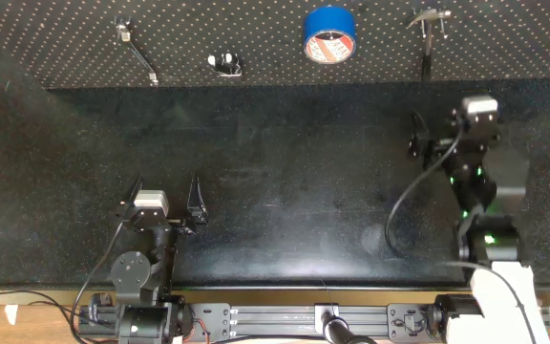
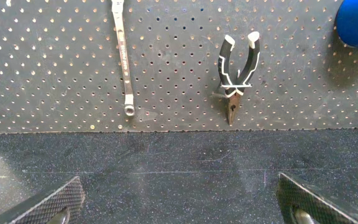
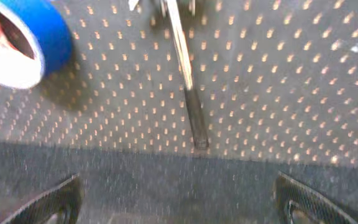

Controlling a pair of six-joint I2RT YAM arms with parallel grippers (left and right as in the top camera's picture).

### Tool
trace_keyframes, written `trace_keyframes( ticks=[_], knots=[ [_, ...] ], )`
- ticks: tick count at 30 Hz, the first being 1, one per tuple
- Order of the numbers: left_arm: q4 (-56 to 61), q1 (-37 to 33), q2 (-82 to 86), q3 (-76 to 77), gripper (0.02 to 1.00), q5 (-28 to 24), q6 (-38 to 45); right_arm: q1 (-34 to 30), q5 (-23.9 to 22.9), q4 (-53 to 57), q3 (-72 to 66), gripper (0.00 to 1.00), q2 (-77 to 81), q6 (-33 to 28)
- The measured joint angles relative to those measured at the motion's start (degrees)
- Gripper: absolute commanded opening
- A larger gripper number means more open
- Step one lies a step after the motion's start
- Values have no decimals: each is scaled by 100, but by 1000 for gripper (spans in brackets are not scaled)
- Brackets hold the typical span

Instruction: Place Tools Onto Pegboard

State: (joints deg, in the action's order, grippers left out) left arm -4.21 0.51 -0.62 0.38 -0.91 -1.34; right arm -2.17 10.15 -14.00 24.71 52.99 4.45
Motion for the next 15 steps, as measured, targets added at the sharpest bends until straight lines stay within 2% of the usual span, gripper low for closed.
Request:
trace_keyframes(
  ticks=[7, 10, 15],
  knots=[
    [-2, 0, 0, 0, 996, 0, 0, 0, -146, -1674, -2083, 982, -1937, 2],
    [0, 0, 0, 0, 996, 0, 2, 0, -195, -1587, -2365, 982, -2465, 4],
    [0, 0, 0, 0, 996, 0, 0, 0, -299, -608, -2422, 982, -3261, 48]
  ],
)
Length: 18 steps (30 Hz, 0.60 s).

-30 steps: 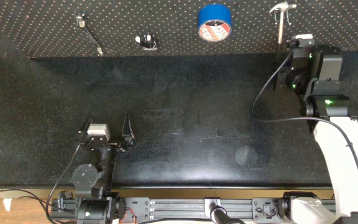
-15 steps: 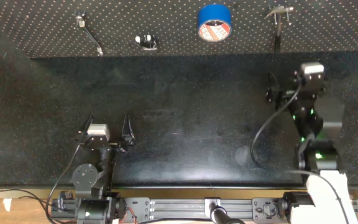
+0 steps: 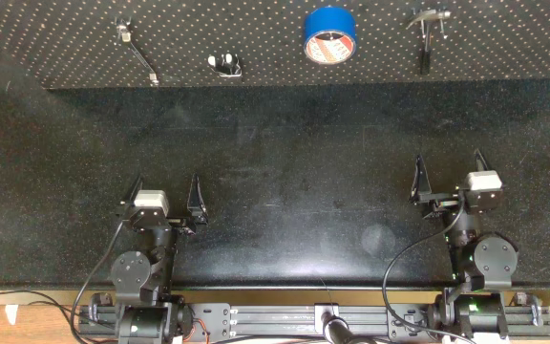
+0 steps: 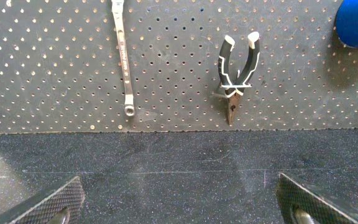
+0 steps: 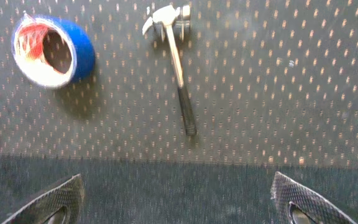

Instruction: Place Tools Onto Pegboard

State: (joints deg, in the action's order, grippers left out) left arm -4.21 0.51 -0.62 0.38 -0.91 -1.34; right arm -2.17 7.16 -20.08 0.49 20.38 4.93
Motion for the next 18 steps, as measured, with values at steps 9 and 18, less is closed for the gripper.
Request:
trace_keyframes(
  ticks=[9, 18],
  knots=[
    [-2, 0, 0, 0, 998, 0, 0, 0, -28, 2326, -11, 982, -1394, -181],
    [-2, 0, 0, 0, 996, 0, 0, 0, -153, 2361, -11, 982, -1965, -485]
  ],
)
